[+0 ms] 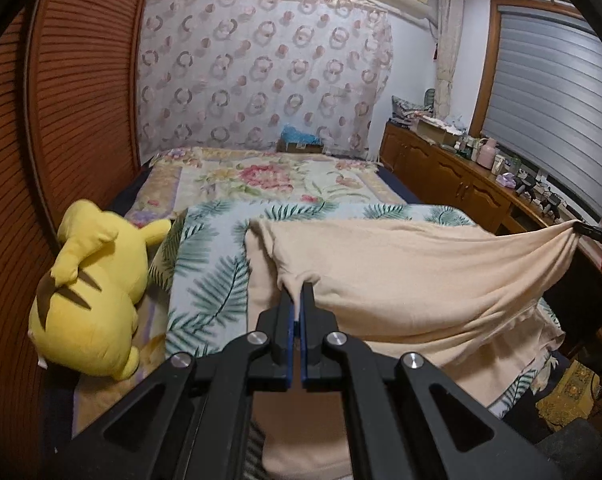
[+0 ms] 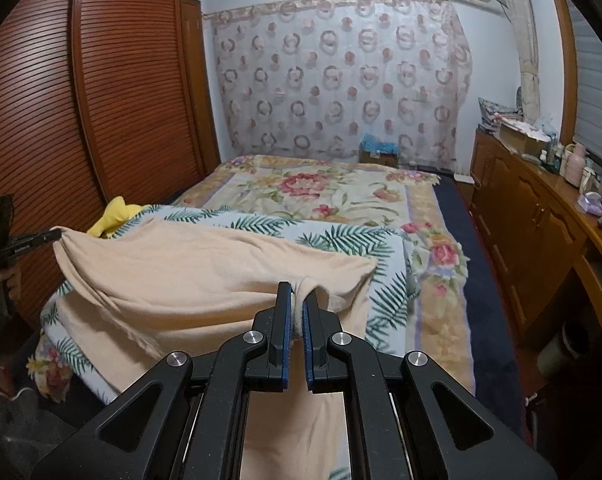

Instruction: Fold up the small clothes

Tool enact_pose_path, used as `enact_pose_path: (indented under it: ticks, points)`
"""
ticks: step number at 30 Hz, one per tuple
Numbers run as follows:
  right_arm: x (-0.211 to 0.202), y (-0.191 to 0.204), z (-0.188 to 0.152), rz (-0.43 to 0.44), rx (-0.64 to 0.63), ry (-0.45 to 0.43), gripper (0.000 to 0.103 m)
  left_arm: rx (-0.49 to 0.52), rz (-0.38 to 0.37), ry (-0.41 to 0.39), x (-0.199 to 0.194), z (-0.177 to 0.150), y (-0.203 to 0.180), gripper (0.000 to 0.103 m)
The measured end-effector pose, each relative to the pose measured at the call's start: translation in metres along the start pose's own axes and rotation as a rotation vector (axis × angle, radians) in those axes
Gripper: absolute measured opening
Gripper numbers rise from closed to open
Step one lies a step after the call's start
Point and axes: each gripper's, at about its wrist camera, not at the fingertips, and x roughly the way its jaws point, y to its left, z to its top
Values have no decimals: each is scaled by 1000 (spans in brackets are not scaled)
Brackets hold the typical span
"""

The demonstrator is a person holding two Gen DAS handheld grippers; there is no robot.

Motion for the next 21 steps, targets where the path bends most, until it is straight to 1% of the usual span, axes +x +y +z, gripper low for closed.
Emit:
enact_pose_path:
  ticks: [3,6,9,11,14,16,17,18,19,20,21]
  points:
    - [12,-3,-23,2,22,62,3,-2,29,49,13,-18,3,0]
    - [31,-7,-51,-4,54,137,3,-31,30,104,28,-35,7,0]
    - [45,-10,-75,-26,85,187,3,-28,37,125,32,-47,5,0]
    - [49,-13,-82,-40,96,204,3,-26,39,137,33,-51,4,0]
    - [50,-13,-82,-76,78,206,8,-12,56,150,32,-54,2,3]
    - [48,-12,-78,-91,65,199,14,-11,50,149,29,-53,3,7]
    - [45,-12,-75,-100,56,192,29,-10,50,146,27,-54,3,8]
    - [43,-11,-73,-107,48,178,49,-9,55,141,23,-54,3,10]
    - [41,-10,-70,-109,40,164,56,-7,59,138,21,-54,3,12]
    - [41,-9,-68,-108,33,159,59,-3,69,135,19,-55,2,13]
    - [42,-7,-67,-107,22,158,59,1,76,136,19,-55,2,14]
